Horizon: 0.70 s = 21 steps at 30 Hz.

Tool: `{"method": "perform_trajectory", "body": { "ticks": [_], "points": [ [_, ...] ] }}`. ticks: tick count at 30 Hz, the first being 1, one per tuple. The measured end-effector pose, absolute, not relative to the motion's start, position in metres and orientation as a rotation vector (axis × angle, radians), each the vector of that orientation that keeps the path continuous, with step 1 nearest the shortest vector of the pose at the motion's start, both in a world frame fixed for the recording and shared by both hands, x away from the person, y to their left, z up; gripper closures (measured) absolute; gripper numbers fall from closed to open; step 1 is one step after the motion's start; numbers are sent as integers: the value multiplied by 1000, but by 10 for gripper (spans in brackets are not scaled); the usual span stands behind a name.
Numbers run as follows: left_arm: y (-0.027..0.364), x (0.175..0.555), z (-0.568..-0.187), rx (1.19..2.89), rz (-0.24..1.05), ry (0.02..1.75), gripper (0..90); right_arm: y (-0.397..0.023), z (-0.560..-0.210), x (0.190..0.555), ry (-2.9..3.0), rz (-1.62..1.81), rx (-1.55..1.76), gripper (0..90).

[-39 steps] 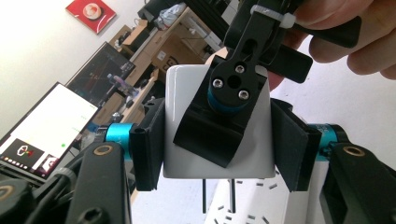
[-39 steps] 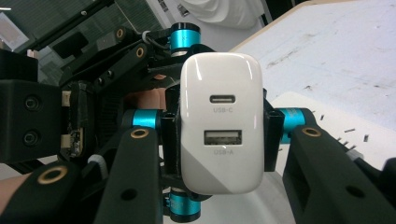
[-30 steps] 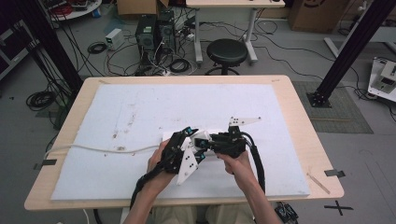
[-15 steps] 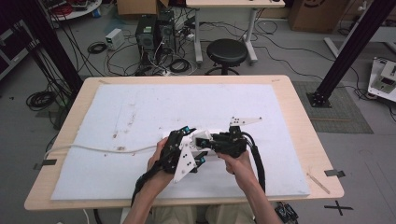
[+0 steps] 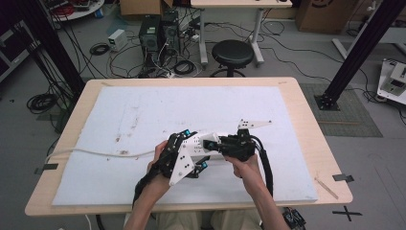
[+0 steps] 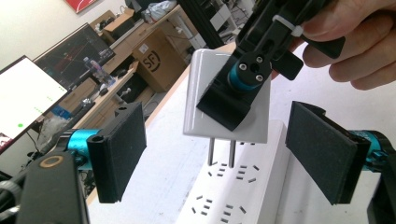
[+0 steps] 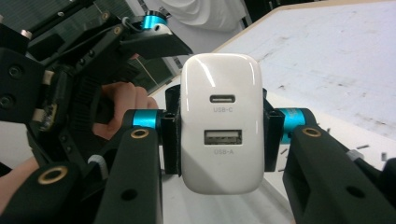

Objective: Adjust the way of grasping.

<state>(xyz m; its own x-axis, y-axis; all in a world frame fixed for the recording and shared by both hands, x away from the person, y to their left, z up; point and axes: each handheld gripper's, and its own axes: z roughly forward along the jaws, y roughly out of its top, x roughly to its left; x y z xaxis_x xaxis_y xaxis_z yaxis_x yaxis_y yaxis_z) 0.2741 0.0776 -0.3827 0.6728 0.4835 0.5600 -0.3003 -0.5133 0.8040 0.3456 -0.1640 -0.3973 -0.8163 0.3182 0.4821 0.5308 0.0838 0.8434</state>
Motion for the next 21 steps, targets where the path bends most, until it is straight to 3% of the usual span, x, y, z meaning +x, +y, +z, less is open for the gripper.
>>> {"method": "perform_trajectory", "body": {
  "ticks": [14, 21],
  "points": [
    [107, 272, -373, 1810, 907, 296, 203, -172, -395, 343, -2302, -1814, -926, 629],
    [142, 278, -370, 1751, 854, 471, 203, -180, -395, 342, -2313, -1822, -964, 630]
  ]
}}
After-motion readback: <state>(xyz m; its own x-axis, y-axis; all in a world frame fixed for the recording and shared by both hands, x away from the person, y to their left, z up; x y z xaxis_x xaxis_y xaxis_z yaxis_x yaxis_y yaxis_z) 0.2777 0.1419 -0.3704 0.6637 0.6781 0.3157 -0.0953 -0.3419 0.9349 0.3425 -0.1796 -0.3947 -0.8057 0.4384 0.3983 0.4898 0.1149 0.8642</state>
